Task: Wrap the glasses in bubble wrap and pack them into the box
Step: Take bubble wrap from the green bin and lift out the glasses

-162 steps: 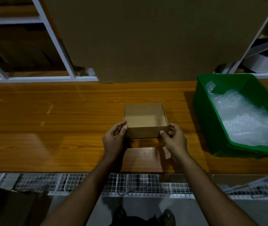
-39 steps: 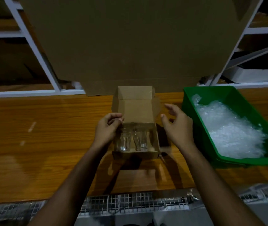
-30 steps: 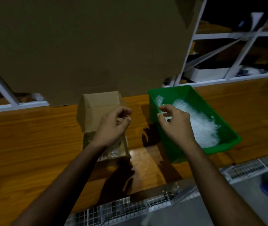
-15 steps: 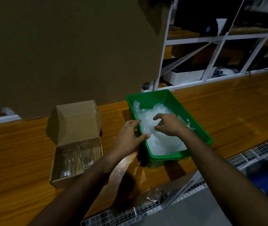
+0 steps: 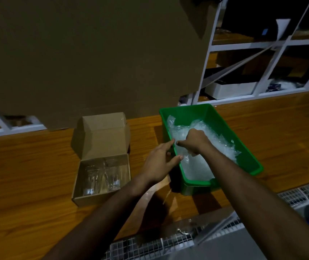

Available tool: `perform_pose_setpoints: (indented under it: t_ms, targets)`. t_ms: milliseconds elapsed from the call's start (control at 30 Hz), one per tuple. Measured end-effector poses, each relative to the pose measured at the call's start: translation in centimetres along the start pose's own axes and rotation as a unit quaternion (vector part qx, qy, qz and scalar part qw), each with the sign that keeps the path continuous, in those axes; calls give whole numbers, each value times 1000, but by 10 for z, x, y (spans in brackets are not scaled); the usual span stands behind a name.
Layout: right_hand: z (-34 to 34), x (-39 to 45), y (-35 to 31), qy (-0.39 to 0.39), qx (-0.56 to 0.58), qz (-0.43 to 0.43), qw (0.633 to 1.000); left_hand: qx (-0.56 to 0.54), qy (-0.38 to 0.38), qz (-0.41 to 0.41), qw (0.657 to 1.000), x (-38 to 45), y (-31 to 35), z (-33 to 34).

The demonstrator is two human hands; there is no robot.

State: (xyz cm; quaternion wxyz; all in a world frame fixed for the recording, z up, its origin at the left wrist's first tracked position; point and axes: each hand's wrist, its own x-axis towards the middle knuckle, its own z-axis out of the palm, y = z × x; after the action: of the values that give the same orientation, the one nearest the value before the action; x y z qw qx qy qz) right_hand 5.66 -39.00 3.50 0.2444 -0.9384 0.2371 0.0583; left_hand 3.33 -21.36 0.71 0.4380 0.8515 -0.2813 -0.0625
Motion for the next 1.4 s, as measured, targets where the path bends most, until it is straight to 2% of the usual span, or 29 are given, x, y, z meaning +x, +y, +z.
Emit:
perform_pose_setpoints:
  t_ms: [100, 167, 267, 367, 433, 533, 567, 633, 733, 800, 867, 900, 1000, 1033, 1067, 1200, 1267, 1367, 1400]
  targets:
    - [9, 8, 4, -52, 48, 47, 996, -13, 4, -4, 1000, 0, 0, 0]
    - [7, 8, 9, -35, 69, 40, 996, -25, 3, -5, 1000, -1, -2, 0]
    - [-7, 2, 20, -21, 186, 34, 982, -39, 2, 1, 999, -2, -5, 1]
    - [-26, -11, 31, -38, 313, 16, 949, -34, 6, 6, 999, -2, -6, 2]
    - [-37, -25, 37, -52, 390, -4, 919, -24, 43, 16, 999, -4, -3, 3]
    - [-47, -52, 37, -21, 410, -50, 910, -52, 105, 32, 993, -6, 9, 5]
    - [-49, -61, 34, -7, 406, -64, 912, -81, 102, 28, 991, -5, 14, 5]
    - [-49, -77, 27, -5, 409, -101, 907, -200, 45, -9, 979, -2, 25, 4]
    - [-46, -100, 11, -76, 437, -160, 882, -366, -33, -76, 927, 1, 39, -5]
    - [-43, -110, 4, -114, 416, -194, 881, -432, -36, -96, 896, 3, 38, -11]
    - [-40, -115, 3, -125, 402, -206, 883, -459, -9, -120, 880, 3, 29, -20]
    - [-39, -115, 4, -95, 390, -206, 892, -463, 8, -137, 876, 3, 22, -25]
    - [-37, -109, 10, 107, 350, -166, 916, -513, 29, -165, 842, -4, 1, -47]
    - [-37, -106, 11, 142, 345, -141, 917, -532, 27, -165, 830, -9, -4, -57]
    - [-37, -104, 9, 140, 349, -121, 919, -546, 26, -170, 820, -13, -11, -66]
    - [-27, -107, -17, -54, 405, -110, 906, -638, -11, -197, 745, -32, -39, -101]
    - [-15, -112, -38, -122, 420, -125, 890, -678, -35, -205, 705, -49, -36, -118]
    - [12, -116, -65, -222, 489, -120, 835, -703, -5, -209, 679, -64, -37, -135]
    - [23, -117, -73, -255, 527, -101, 804, -705, -33, -185, 683, -70, -39, -140]
